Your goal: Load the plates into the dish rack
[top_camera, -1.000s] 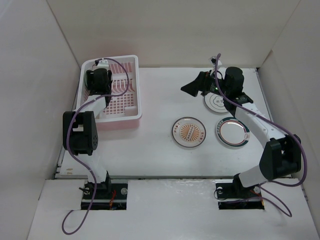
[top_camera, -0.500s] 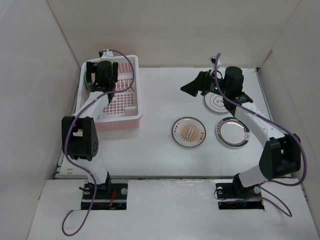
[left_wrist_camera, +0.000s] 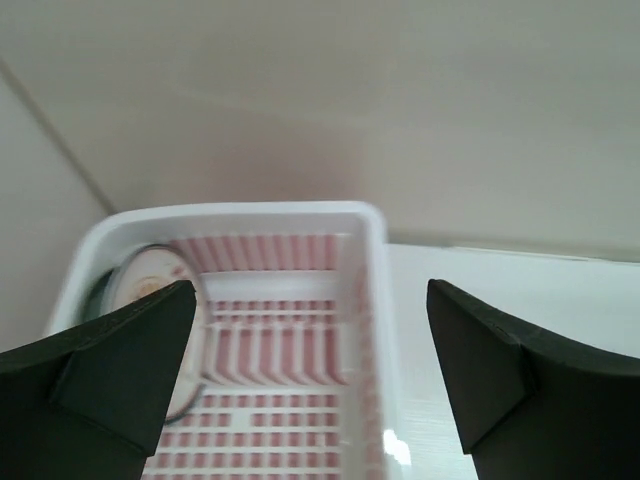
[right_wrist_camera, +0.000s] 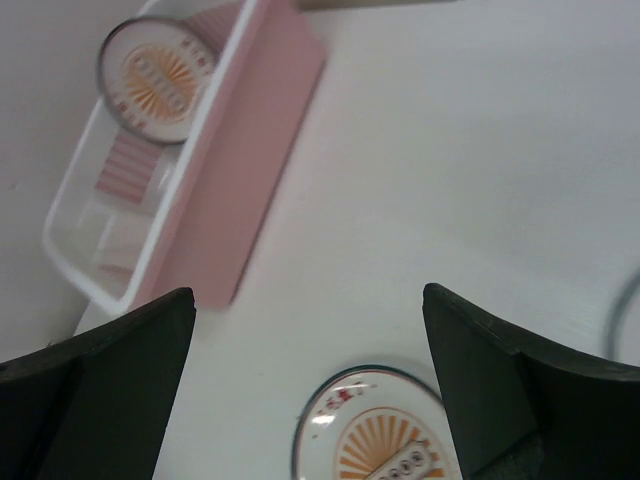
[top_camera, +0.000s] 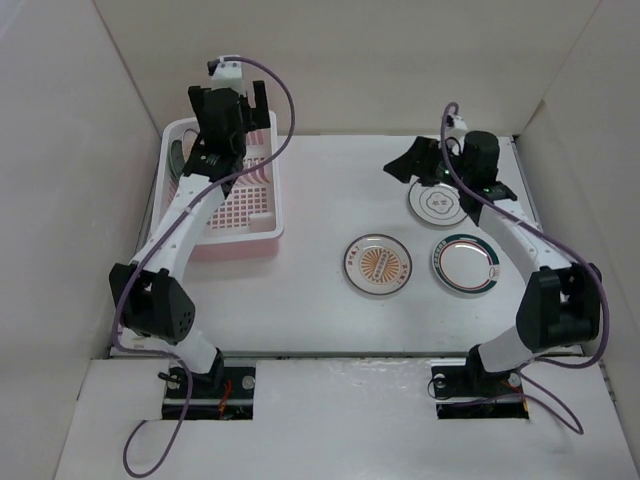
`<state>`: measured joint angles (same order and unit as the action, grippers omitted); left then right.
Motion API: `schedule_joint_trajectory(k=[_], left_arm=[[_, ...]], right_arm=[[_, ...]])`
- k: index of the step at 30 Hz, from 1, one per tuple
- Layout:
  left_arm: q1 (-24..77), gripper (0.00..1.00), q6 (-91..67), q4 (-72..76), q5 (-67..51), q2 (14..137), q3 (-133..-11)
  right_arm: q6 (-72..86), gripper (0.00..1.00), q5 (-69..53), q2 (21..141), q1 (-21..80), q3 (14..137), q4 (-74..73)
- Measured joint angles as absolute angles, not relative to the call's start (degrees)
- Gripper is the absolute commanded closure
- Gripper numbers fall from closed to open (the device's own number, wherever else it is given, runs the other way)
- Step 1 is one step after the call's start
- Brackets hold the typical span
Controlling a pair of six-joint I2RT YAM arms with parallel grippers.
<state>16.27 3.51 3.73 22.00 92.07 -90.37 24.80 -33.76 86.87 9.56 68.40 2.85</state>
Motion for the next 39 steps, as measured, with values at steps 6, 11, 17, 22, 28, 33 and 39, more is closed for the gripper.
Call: schedule_joint_trajectory(k=[6,11,17,22,28,33,39], left_arm=[[17.06,0.0,-12.05,4.6,4.54,80.2,-83.57],[26.24,0.0,-19.94,12.84,-4.62,71.9,-70.3],[35.75,0.0,-22.37,14.31,-9.41,75.64,-67.85],[37.74,0.0,-22.57,13.39,-8.38,76.12,-67.85],[40.21,0.0,-22.2,13.3,-7.18,76.09,-67.85],[40.45,0.0,-21.93,13.23,-6.42,76.09,-67.85],[40.77,0.0,-21.91,13.17,-5.85,76.07,-67.85]], right_arm=[[23.49,0.0,-22.9,84.44,0.32,64.99,2.35],[25.56,0.03,-21.89,85.17,-6.33,61.58,4.47],[28.21,0.03,-22.39,92.16,-13.98,60.8,6.46],[28.29,0.05,-23.81,98.83,-16.97,60.05,6.96],[28.34,0.06,-25.45,105.58,-17.56,60.12,6.79],[28.67,0.08,-25.61,107.42,-17.69,60.2,7.03],[29.98,0.24,-27.53,110.34,-18.04,62.59,8.16]])
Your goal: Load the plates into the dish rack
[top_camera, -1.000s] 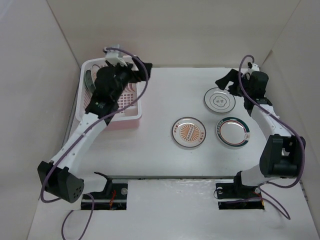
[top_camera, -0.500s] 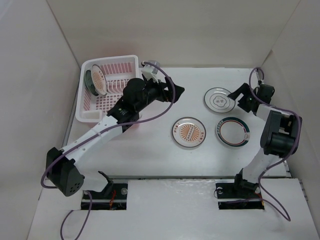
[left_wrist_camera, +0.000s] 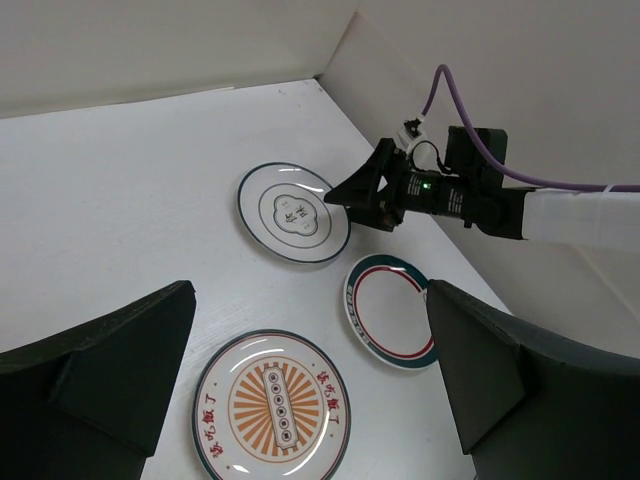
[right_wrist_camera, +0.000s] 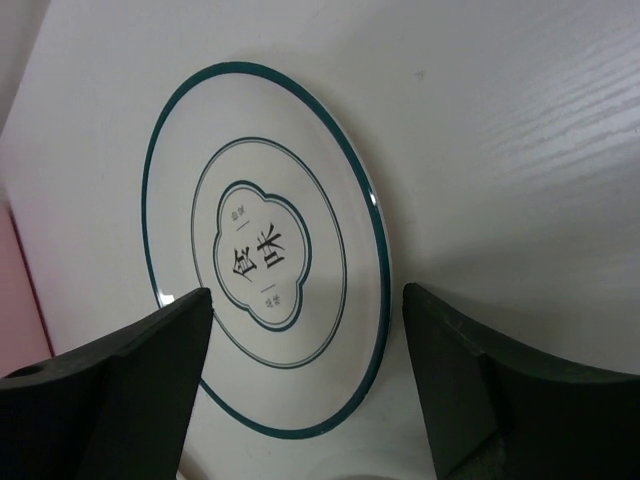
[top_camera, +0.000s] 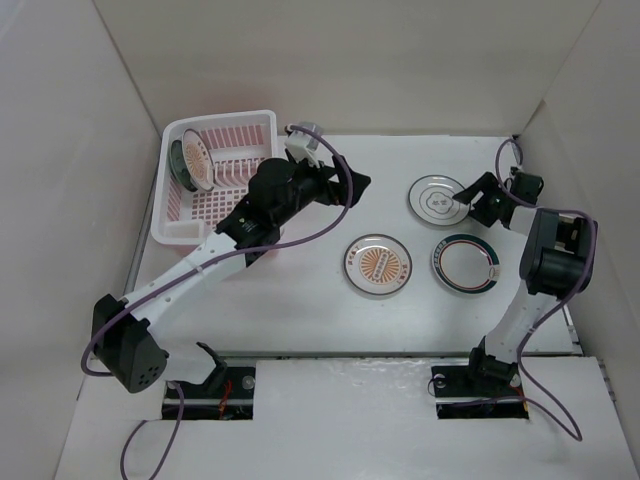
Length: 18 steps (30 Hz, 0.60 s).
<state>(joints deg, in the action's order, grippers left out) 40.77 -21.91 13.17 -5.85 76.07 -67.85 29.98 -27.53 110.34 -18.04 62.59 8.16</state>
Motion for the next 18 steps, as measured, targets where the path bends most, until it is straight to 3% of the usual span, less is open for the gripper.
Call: schedule_joint_trajectory(k=[6,7,13,14,16,18], left_arm=[[40.77,0.0,-21.71,12.88,-5.15,75.96,-67.85],[40.77,0.0,-21.63,12.84,-4.82,75.96,-67.85],[40.77,0.0,-21.06,12.36,-2.59,75.96,-67.85],[40.77,0.0,-21.04,12.32,-2.24,75.96,-67.85],[40.8,0.0,-20.95,12.19,-1.78,75.96,-67.85],[40.8,0.0,-20.88,12.16,-1.34,76.01,-67.85]], right_arm=[[32.05,0.38,-29.12,113.03,-18.22,64.29,9.41],[32.51,0.48,-29.23,113.43,-18.31,64.58,9.37],[34.2,0.78,-30.06,116.49,-18.41,66.54,8.47],[34.33,0.93,-30.28,116.97,-18.48,67.09,8.03],[34.83,1.0,-31.44,118.06,-18.72,67.9,7.73],[35.66,1.0,-32.91,118.85,-18.74,68.51,7.73]])
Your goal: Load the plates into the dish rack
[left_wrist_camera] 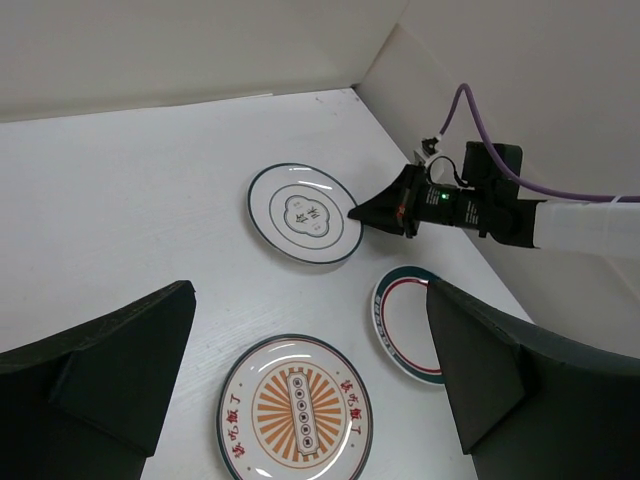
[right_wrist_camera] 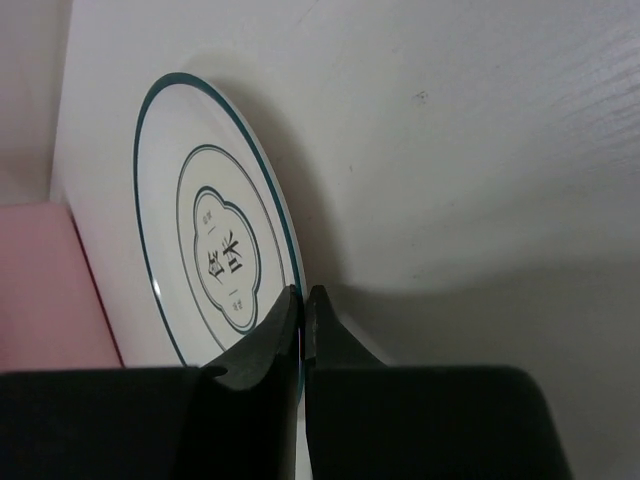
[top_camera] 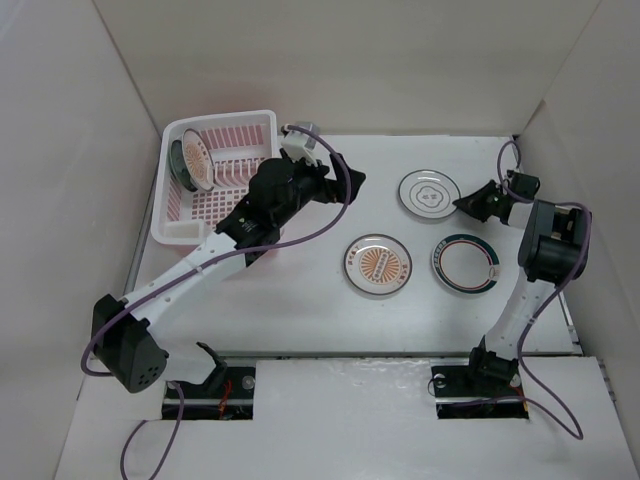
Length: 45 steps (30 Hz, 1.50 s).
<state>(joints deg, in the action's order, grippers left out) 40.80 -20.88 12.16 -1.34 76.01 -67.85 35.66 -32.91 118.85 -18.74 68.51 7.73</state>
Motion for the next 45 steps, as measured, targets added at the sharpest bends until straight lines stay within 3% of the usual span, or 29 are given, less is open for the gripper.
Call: schedule_joint_trajectory(k=[6,12,21,27,32,39,44,45], left_arm=[[40.8,0.0,-20.84,12.05,0.32,76.44,-67.85],[38.89,0.0,-21.76,12.64,-0.08,79.61,-67.85],[32.67,0.0,-22.87,14.06,-7.18,92.49,-74.37],[32.97,0.0,-23.53,16.6,-15.68,100.07,-78.91],[32.82,0.0,-25.5,18.44,-21.19,104.33,-79.13],[31.59,0.27,-29.5,22.37,-27.24,107.15,-79.18],[30.35,0.33,-32.58,28.12,-30.35,107.18,-79.18],[30.24,0.44,-33.15,28.97,-30.79,107.18,-79.18]], right_arm=[[36.97,1.0,-34.5,118.85,-18.79,68.53,8.43],[44.03,1.0,-37.58,111.98,-18.79,58.06,15.53],[45.78,1.0,-41.89,93.65,-15.84,55.86,25.02],[44.21,1.0,-45.8,92.66,-8.27,57.65,27.94],[46.68,1.0,-50.19,93.89,-7.97,57.32,31.53],[59.68,1.0,-57.17,99.77,-8.54,56.95,51.09],[64.03,1.0,-59.66,101.75,-8.51,56.07,56.27],[64.18,1.0,-59.94,101.78,-8.38,56.07,56.36]])
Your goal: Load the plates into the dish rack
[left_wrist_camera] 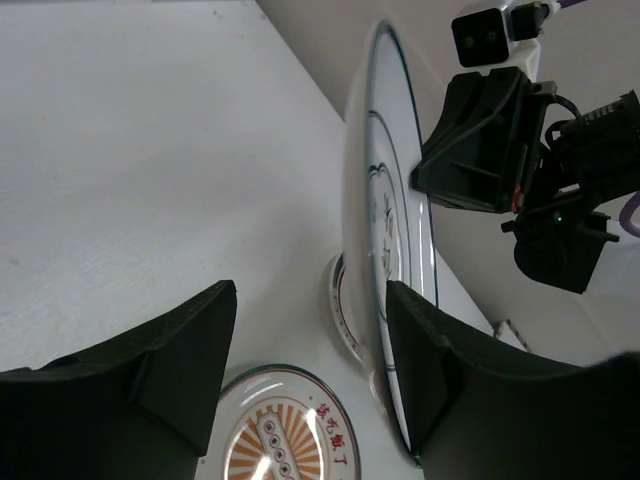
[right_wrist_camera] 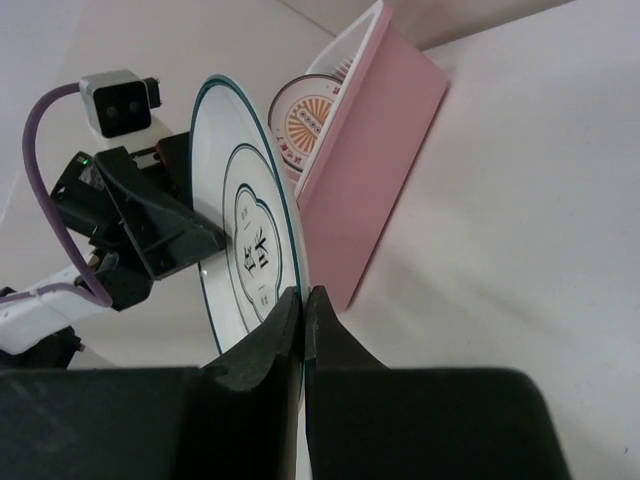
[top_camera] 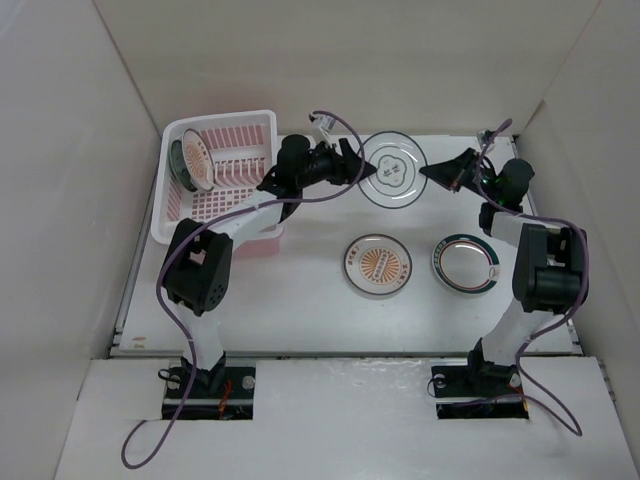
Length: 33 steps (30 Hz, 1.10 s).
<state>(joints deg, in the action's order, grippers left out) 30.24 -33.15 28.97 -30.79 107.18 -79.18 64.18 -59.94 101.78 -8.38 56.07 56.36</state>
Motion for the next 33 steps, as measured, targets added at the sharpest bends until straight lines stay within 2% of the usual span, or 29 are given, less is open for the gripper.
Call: schedule_joint_trajectory(k=[3,4,6,8,9,10,11,12,13,14,15,20,26,30,33], left_arm=[[29.82,0.64,-34.87,31.33,-31.68,107.18,-79.13],[29.82,0.76,-35.31,32.01,-31.94,107.18,-79.11],[29.71,0.89,-36.01,33.06,-32.53,107.18,-79.11],[29.76,1.0,-36.49,33.34,-32.08,107.18,-79.11],[29.71,1.0,-36.95,33.15,-31.64,107.18,-79.11],[29.58,1.0,-37.43,33.15,-31.77,107.18,-79.09],[29.5,1.0,-37.58,33.1,-31.86,107.18,-79.09],[29.39,1.0,-37.52,33.08,-31.68,107.09,-79.09],[29.3,1.0,-37.19,33.3,-31.48,107.0,-78.85],[29.28,1.0,-36.69,33.32,-30.85,106.65,-78.24],[29.28,1.0,-35.88,32.62,-29.85,105.93,-77.36],[29.21,1.0,-28.27,21.61,-22.46,101.97,-78.63],[26.3,1.0,-14.57,6.09,-7.05,93.34,-86.7],[21.12,1.0,-7.16,2.76,3.16,83.79,-86.65],[17.28,1.0,-1.1,5.63,10.72,77.6,-83.59]], right_arm=[[63.9,1.0,-60.27,101.75,-8.1,56.07,56.58],[63.68,1.0,-60.27,101.75,-7.99,56.07,56.4],[63.2,1.0,-60.25,101.75,-7.79,56.07,56.21],[62.52,1.0,-60.51,101.75,-7.79,56.07,56.27],[62.04,1.0,-60.77,101.71,-7.77,56.07,56.75],[61.54,0.96,-60.75,101.69,-7.57,56.07,57.14],[61.25,0.84,-60.69,101.69,-7.29,56.07,57.12],[61.23,0.6,-60.4,101.69,-6.92,56.07,57.08],[61.71,0.41,-60.38,101.67,-6.72,56.1,56.95],[62.0,0.14,-60.47,101.67,-6.63,56.1,56.93],[62.08,0.0,-60.62,101.65,-6.42,56.1,56.95],[59.61,0.0,-60.16,100.05,-5.58,56.1,53.52],[45.56,0.0,-53.23,93.93,-4.19,58.98,32.84],[38.48,0.0,-48.07,91.79,-1.04,62.39,23.44],[35.94,0.0,-45.91,90.87,1.1,63.18,19.59]])
